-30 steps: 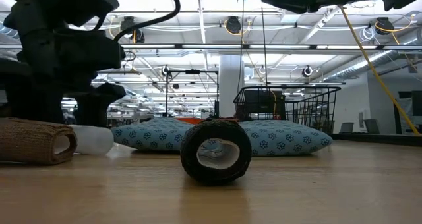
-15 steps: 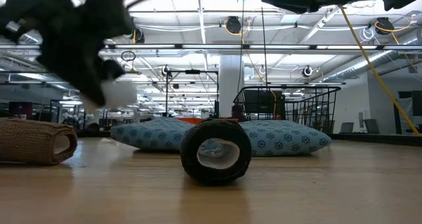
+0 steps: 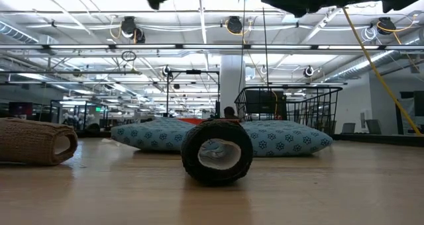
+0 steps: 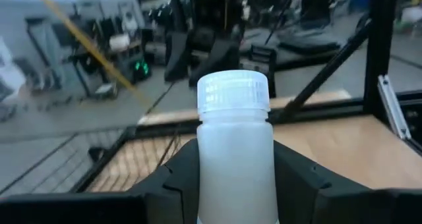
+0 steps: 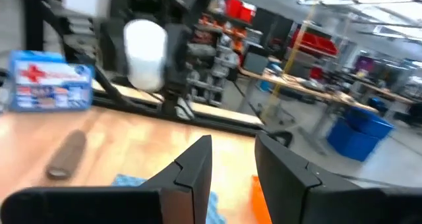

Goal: Pick & Place Medicine items
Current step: Put the transparent pill bottle into the left orange basket

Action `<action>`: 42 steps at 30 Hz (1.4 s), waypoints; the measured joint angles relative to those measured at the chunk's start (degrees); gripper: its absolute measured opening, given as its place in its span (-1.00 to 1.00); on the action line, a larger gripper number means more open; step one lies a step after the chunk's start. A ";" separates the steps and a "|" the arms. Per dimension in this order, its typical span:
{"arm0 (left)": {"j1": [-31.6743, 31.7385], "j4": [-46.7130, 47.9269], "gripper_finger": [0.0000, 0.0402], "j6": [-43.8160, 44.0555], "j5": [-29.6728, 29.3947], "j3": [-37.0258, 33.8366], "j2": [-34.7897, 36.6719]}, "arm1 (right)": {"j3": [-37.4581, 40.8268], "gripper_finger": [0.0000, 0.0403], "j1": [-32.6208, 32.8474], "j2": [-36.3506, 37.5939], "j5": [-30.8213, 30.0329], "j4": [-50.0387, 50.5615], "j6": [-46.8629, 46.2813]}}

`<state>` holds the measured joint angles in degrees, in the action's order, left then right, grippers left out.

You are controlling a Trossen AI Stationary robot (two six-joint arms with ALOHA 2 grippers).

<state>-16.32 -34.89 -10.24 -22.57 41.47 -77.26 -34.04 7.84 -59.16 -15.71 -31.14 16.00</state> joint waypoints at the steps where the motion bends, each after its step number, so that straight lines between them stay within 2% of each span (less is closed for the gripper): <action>1: 0.94 -3.20 -0.30 -0.63 1.64 -0.02 -1.46 | 0.00 -0.48 0.00 -0.78 1.17 -1.35 -0.34; 6: 5.30 -19.16 -0.32 -0.13 9.07 -0.02 -9.73 | 0.00 -0.45 -0.02 -7.01 4.53 -13.34 -1.38; 10: 6.88 -25.81 -0.30 -0.30 11.90 0.05 -12.95 | 0.00 -0.28 -0.04 -12.74 10.94 -23.21 -1.84; 16: 7.64 -26.34 -0.31 0.94 14.06 0.16 -14.42 | -0.03 0.11 -0.66 -19.79 11.59 -34.91 -2.58; 21: 7.64 -25.89 -0.32 0.82 14.08 0.23 -14.42 | -2.70 0.24 -2.59 -23.95 16.94 -37.25 -10.22; 25: 7.64 -25.57 -0.31 0.24 14.12 0.23 -14.42 | -5.36 0.22 -3.34 -27.55 20.36 -37.17 -12.56; 30: 7.76 -24.66 -0.29 0.22 14.17 0.23 -14.42 | -7.30 0.13 -3.30 -30.12 20.40 -37.16 -11.95; 33: 7.74 -24.55 -0.29 0.00 14.17 0.23 -14.42 | -7.41 -0.01 -3.32 -30.42 20.30 -37.23 -11.95; 38: 7.72 -24.38 -0.29 0.46 13.99 0.23 -14.40 | -7.39 -0.35 -3.32 -30.33 20.32 -37.50 -10.79; 42: 7.72 -23.66 -0.28 0.27 14.02 0.23 -14.32 | -7.37 -0.36 -3.30 -30.33 20.29 -37.32 -9.75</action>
<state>-8.60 -58.55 -9.98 -8.56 41.69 -91.58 -41.41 4.54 -89.49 4.58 -68.45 6.26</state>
